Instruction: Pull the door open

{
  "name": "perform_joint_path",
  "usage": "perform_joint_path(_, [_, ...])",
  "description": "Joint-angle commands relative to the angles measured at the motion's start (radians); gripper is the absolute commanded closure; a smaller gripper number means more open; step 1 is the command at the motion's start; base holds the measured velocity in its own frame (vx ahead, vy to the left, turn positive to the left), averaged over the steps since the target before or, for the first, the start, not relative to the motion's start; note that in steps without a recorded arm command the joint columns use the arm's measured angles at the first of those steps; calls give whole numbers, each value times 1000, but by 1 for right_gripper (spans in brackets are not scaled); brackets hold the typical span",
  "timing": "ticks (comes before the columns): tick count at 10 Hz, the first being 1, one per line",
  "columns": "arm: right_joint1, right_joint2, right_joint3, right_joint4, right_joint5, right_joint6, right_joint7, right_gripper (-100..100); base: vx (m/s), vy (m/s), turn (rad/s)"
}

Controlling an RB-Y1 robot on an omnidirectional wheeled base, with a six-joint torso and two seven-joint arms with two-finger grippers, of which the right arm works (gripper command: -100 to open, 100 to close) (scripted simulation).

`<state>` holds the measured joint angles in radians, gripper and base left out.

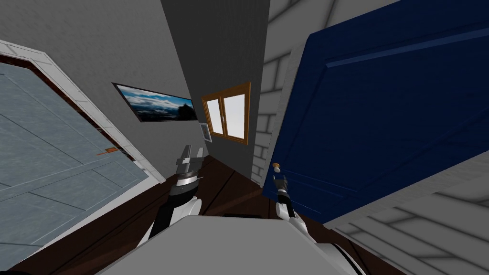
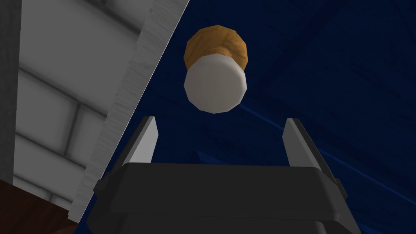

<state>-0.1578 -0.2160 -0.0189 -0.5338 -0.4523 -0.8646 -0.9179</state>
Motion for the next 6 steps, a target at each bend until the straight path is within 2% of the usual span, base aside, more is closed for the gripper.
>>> perform_joint_path(1, [-6, 6, 7, 5, -16, -4, -50, -100, -54, -7, 23])
perform_joint_path(2, [-6, 6, 7, 5, -16, -4, -58, -100, -40, -7, 13])
perform_joint_path(6, [-14, 22, 22, -2, -57, -1, -174, -100, -53, -11, 22])
